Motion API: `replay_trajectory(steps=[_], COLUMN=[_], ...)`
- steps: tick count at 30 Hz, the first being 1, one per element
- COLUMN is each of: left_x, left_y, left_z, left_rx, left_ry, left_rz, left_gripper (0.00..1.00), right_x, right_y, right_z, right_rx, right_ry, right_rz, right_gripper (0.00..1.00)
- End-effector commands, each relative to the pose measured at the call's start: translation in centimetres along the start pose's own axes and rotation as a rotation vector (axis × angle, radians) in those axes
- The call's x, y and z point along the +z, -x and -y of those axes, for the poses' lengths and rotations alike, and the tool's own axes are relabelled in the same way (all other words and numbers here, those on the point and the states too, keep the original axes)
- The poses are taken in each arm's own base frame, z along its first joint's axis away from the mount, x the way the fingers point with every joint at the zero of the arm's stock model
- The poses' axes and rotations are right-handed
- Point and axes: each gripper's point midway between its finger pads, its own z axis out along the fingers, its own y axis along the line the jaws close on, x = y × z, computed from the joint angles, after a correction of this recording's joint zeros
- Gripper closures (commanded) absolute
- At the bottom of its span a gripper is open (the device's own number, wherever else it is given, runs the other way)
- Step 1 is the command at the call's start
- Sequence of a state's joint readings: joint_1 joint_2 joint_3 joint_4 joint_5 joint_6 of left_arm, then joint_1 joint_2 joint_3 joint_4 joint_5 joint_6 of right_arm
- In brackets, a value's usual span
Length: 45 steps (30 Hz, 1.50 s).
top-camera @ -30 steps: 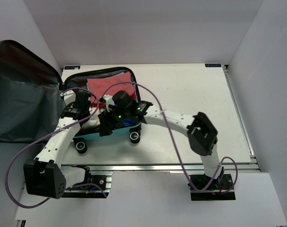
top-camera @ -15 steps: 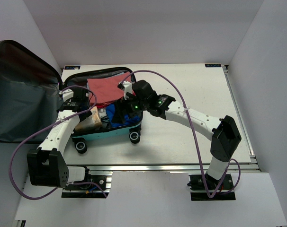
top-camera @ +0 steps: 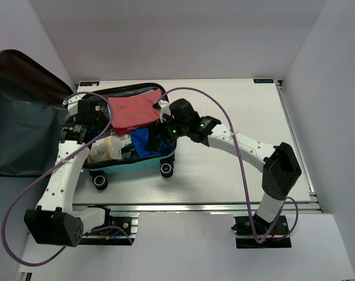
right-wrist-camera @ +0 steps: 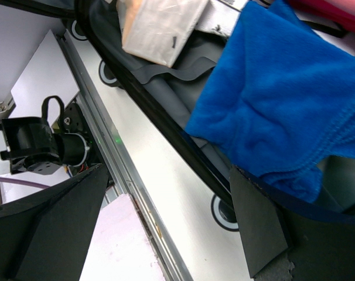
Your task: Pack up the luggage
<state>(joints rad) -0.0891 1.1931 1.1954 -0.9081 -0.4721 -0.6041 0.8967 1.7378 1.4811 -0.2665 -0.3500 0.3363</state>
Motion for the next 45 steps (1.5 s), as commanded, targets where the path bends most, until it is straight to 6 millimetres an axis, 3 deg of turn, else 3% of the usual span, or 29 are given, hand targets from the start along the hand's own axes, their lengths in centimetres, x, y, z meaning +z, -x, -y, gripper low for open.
replay_trajectory(steps=[1, 5, 13, 19, 21, 24, 27, 32, 37, 40, 41, 43, 44, 45], left_x=[-2.8, -3.4, -0.4, 1.3, 2.3, 2.9, 4.1, 6.1, 6.3, 6.5, 6.5, 6.4, 6.3, 6.1], left_y=[1.9, 2.0, -3.5, -4.2, -4.9, -3.8, -4.1, -6.1, -6.9, -7.0, -7.1, -7.3, -7.2, -7.0], left_z=[-0.2, -0.8, -1.5, 1.0, 0.2, -0.8, 0.0, -0.7, -1.0, -0.5, -0.5, -0.4, -0.5, -0.5], left_rx=[-0.026, -0.039, -0.002, -0.108, -0.13, -0.217, -0.246, -0.288, -0.291, -0.297, -0.291, -0.27, -0.265, -0.249], left_ry=[-0.049, -0.023, 0.037, -0.009, 0.089, 0.199, 0.203, 0.246, 0.248, 0.21, 0.202, 0.179, 0.176, 0.166], left_rz=[0.052, 0.049, -0.112, -0.149, -0.176, -0.163, -0.197, -0.27, -0.294, -0.287, -0.289, -0.294, -0.291, -0.284], left_gripper=[0.02, 0.02, 0.02, 0.02, 0.02, 0.02, 0.02, 0.07, 0.13, 0.38, 0.58, 0.8, 1.0, 1.0], right_x=[-1.9, -2.0, -1.8, -1.7, -2.0, -2.2, -2.3, -2.6, -2.6, -2.5, -2.4, -2.4, -2.4, -2.4], right_y=[1.8, 1.8, 1.4, 0.6, 0.1, -0.4, -1.1, -1.8, -1.9, -2.1, -2.1, -2.2, -2.3, -2.3], right_z=[-0.8, -0.2, 0.9, 2.0, 2.0, 2.2, 2.6, 2.9, 3.0, 3.1, 3.0, 3.2, 3.2, 3.2], right_rx=[-0.02, -0.005, -0.002, 0.006, 0.006, 0.012, 0.019, 0.028, 0.026, 0.034, 0.035, 0.04, 0.042, 0.043], right_ry=[0.022, 0.019, 0.002, -0.04, -0.049, -0.058, -0.075, -0.097, -0.103, -0.1, -0.099, -0.102, -0.103, -0.101], right_rz=[0.062, 0.06, 0.052, 0.024, 0.02, 0.016, 0.003, -0.013, -0.013, -0.019, -0.018, -0.019, -0.022, -0.021], right_gripper=[0.11, 0.11, 0.11, 0.11, 0.11, 0.11, 0.11, 0.11, 0.11, 0.11, 0.11, 0.11, 0.11, 0.11])
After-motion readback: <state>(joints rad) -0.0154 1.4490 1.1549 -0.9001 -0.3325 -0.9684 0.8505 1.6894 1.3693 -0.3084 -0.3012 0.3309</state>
